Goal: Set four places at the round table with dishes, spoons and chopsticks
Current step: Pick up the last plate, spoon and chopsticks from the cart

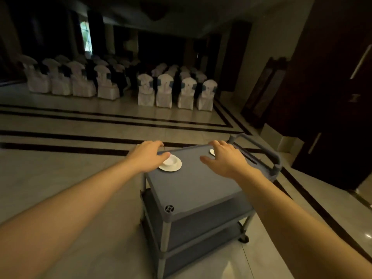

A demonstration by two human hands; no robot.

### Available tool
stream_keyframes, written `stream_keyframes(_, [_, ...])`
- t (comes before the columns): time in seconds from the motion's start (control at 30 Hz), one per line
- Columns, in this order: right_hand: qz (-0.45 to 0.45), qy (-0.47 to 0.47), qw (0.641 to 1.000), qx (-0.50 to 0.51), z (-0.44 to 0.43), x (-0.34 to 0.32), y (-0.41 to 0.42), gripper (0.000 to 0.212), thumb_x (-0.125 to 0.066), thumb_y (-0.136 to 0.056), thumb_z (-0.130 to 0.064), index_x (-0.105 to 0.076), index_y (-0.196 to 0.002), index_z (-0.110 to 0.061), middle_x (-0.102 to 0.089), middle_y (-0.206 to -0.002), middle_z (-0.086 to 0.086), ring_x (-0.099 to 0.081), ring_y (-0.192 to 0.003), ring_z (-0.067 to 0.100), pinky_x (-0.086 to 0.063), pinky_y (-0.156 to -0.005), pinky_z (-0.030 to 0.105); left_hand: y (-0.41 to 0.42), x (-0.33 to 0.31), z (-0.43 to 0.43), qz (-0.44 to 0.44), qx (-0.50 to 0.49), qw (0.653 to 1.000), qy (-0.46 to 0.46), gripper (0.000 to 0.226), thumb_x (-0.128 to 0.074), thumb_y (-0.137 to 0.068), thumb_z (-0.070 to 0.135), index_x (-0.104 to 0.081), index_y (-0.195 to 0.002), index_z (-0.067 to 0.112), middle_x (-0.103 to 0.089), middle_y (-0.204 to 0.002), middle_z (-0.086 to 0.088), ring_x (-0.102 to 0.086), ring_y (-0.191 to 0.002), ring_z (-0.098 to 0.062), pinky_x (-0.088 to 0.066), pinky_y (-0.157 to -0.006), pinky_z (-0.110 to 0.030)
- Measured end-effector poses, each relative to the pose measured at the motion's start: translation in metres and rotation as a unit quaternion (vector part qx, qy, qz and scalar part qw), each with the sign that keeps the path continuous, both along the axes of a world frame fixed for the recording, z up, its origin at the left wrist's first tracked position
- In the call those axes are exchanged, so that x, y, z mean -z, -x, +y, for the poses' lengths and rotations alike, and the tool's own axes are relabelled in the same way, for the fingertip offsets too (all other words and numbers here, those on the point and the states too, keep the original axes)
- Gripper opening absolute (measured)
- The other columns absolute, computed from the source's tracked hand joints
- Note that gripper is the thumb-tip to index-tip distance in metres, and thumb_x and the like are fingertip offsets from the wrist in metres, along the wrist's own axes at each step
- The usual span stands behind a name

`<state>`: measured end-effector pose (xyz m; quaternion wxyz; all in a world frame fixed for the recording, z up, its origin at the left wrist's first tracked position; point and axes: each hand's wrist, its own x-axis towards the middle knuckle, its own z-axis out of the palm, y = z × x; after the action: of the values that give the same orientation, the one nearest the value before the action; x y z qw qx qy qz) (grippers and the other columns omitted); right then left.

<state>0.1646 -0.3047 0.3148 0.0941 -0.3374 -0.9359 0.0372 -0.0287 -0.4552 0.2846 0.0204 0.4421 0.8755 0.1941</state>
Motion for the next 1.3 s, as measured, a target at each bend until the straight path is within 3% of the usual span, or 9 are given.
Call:
stream_keyframes(0.13, [-0.011,0.033,0.999,-0.018,0.078,0.039,0.057,0.067,-0.052,-0.093,-0.059,-0.042,-0.147,-0.021,-0.051,-0.146,0.005,-0.051,-0.129,0.028,-0.045,-0.103,0.044,0.048,0.043,0.067,-0.045,-0.026,0.999,0.000,0.050,-0.052,-0.093,0.052,-0.059,-0.130,0.019,-0.066,-0.126,-0.006,-0.060,-0.114,-0.028,-0.051,-0.089,-0.039])
stream_keyframes(0.3, [-0.043,0.068,0.996,-0.049,0.172,0.098,0.141,0.064,-0.051,-0.095,-0.057,-0.041,-0.147,-0.022,-0.048,-0.150,0.004,-0.052,-0.128,0.026,-0.048,-0.101,0.043,0.123,0.115,0.146,-0.101,-0.083,0.991,-0.001,0.059,-0.052,-0.093,0.055,-0.051,-0.141,0.021,-0.061,-0.137,-0.007,-0.056,-0.124,-0.028,-0.049,-0.098,-0.042])
stream_keyframes(0.53, [-0.105,0.177,0.976,-0.078,0.276,0.181,0.249,0.063,-0.052,-0.096,-0.055,-0.039,-0.149,-0.023,-0.048,-0.149,0.003,-0.057,-0.123,0.025,-0.051,-0.098,0.041,0.203,0.198,0.233,-0.218,-0.179,0.959,0.023,0.044,-0.053,-0.098,0.045,-0.058,-0.128,0.013,-0.064,-0.129,-0.010,-0.060,-0.115,-0.030,-0.048,-0.093,-0.039])
stream_keyframes(0.87, [-0.128,0.354,0.926,-0.036,0.360,0.276,0.333,0.055,-0.054,-0.099,-0.041,-0.046,-0.145,-0.011,-0.055,-0.142,0.012,-0.057,-0.124,0.032,-0.047,-0.098,0.039,0.237,0.267,0.290,-0.366,-0.366,0.855,-0.039,0.059,-0.046,-0.101,0.045,-0.047,-0.143,0.003,-0.047,-0.149,-0.019,-0.045,-0.136,-0.036,-0.037,-0.105,-0.039])
stream_keyframes(0.97, [-0.117,0.419,0.900,-0.031,0.372,0.301,0.349,0.036,-0.056,-0.099,-0.038,-0.063,-0.122,-0.012,-0.065,-0.120,0.011,-0.061,-0.113,0.033,-0.048,-0.092,0.036,0.243,0.280,0.300,-0.414,-0.409,0.808,-0.094,0.070,-0.045,-0.094,0.057,-0.050,-0.143,0.007,-0.049,-0.149,-0.017,-0.047,-0.134,-0.037,-0.038,-0.110,-0.045])
stream_keyframes(1.0, [-0.109,0.441,0.890,-0.028,0.376,0.311,0.355,0.030,-0.057,-0.098,-0.039,-0.066,-0.111,-0.014,-0.068,-0.113,0.010,-0.064,-0.106,0.032,-0.052,-0.093,0.041,0.246,0.288,0.302,-0.429,-0.421,0.791,-0.112,0.076,-0.044,-0.088,0.064,-0.054,-0.139,0.009,-0.052,-0.145,-0.016,-0.050,-0.130,-0.037,-0.040,-0.109,-0.048])
stream_keyframes(1.07, [-0.106,0.477,0.872,-0.021,0.385,0.339,0.366,0.033,-0.056,-0.097,-0.040,-0.066,-0.111,-0.012,-0.070,-0.113,0.012,-0.066,-0.102,0.031,-0.054,-0.095,0.049,0.252,0.310,0.304,-0.452,-0.449,0.752,-0.168,0.085,-0.044,-0.074,0.073,-0.059,-0.134,0.015,-0.058,-0.139,-0.012,-0.055,-0.124,-0.035,-0.044,-0.107,-0.050])
stream_keyframes(1.17, [-0.107,0.502,0.856,-0.052,0.386,0.352,0.371,0.026,-0.057,-0.098,-0.029,-0.063,-0.116,-0.012,-0.070,-0.104,0.010,-0.068,-0.098,0.029,-0.056,-0.093,0.049,0.245,0.303,0.317,-0.496,-0.479,0.682,-0.243,0.065,-0.052,-0.088,0.060,-0.057,-0.135,0.016,-0.058,-0.136,-0.011,-0.056,-0.121,-0.033,-0.048,-0.104,-0.053])
stream_keyframes(1.3, [-0.078,0.541,0.834,-0.068,0.390,0.355,0.369,0.012,-0.063,-0.094,-0.011,-0.062,-0.106,-0.008,-0.070,-0.084,0.010,-0.069,-0.079,0.025,-0.060,-0.085,0.048,0.241,0.303,0.329,-0.509,-0.503,0.647,-0.262,0.051,-0.052,-0.100,0.043,-0.054,-0.139,0.011,-0.055,-0.138,-0.014,-0.054,-0.123,-0.035,-0.049,-0.103,-0.052])
